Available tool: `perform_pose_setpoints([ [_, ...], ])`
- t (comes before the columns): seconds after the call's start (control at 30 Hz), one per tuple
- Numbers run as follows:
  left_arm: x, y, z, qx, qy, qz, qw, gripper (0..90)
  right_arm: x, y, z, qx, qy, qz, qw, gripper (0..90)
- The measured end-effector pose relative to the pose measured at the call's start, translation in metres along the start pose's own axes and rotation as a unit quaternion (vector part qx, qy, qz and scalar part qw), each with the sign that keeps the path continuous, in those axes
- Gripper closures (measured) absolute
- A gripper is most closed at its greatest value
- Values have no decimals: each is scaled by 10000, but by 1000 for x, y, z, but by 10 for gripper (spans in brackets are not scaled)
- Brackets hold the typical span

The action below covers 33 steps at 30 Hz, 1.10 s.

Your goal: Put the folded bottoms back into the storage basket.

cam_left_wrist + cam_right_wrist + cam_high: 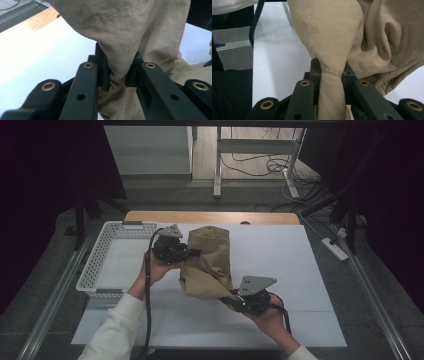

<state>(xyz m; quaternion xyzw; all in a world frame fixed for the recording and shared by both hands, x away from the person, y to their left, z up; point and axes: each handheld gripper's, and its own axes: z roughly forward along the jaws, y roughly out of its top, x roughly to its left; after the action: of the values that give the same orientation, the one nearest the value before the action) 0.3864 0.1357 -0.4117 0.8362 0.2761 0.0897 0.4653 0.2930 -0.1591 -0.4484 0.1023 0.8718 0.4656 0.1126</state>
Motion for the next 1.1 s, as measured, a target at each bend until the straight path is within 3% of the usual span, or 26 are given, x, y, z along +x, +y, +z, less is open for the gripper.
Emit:
perform_pose_setpoints([
  [1.1, 11, -13, -50, -289, 287, -70, 9991, 765, 3, 40, 27, -214, 166, -264, 9993, 770],
])
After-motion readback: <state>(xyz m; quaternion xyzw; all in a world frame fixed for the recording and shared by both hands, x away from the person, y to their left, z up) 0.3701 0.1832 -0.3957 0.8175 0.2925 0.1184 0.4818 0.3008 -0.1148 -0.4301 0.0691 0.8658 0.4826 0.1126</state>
